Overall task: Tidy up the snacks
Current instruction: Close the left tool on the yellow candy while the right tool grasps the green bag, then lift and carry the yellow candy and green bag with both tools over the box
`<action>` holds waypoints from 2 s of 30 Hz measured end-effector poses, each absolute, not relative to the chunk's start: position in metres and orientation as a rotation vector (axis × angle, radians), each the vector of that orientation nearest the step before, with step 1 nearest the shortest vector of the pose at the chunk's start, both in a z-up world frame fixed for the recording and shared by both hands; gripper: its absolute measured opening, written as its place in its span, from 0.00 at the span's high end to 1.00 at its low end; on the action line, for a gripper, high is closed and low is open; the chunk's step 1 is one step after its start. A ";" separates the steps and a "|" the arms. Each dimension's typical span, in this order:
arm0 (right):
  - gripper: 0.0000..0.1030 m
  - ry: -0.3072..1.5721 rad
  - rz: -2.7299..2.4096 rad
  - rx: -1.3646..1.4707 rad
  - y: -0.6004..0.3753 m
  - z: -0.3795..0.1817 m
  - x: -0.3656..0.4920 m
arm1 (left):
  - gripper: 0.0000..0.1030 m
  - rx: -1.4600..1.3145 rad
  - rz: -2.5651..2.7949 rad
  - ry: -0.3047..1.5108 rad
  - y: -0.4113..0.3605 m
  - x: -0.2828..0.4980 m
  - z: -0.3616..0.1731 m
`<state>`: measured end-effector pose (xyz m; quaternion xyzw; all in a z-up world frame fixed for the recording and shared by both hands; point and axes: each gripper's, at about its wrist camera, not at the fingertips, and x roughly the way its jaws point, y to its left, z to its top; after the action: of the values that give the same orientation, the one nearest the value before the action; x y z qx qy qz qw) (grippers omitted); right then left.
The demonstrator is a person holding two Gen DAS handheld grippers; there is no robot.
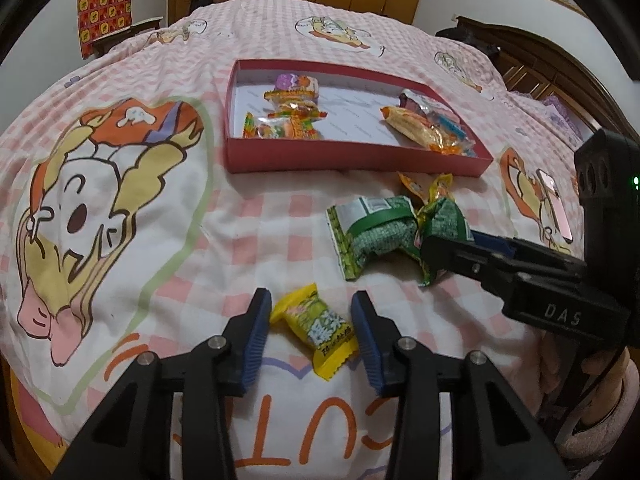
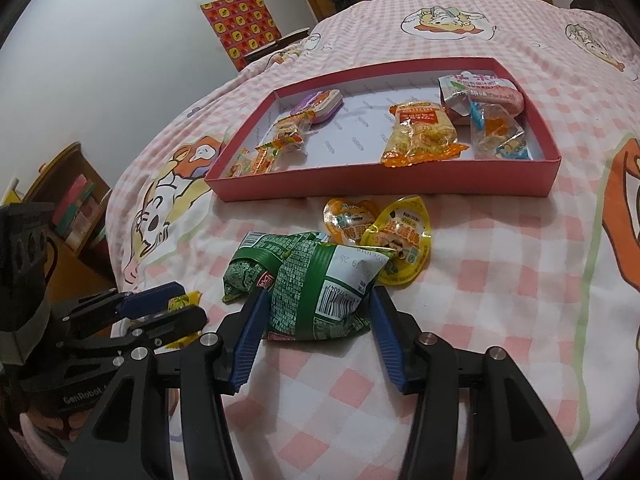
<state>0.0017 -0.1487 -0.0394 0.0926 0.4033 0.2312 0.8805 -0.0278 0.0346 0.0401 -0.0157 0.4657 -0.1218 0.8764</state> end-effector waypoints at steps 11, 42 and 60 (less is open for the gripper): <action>0.48 0.840 0.487 0.206 -0.150 -0.041 0.003 | 0.59 -0.016 -0.262 0.959 0.033 -0.034 0.040; 0.59 0.783 0.509 0.228 -0.161 -0.027 -0.007 | 0.78 -0.076 -0.246 0.888 0.044 -0.022 0.065; 0.59 0.728 0.512 0.179 -0.163 0.001 0.007 | 0.78 -0.093 -0.271 0.839 0.028 0.025 0.088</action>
<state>0.0075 -0.1627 0.0014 0.0863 0.3518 0.2471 0.8987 0.0249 0.0279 0.0876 -0.0448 0.4059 -0.1313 0.9033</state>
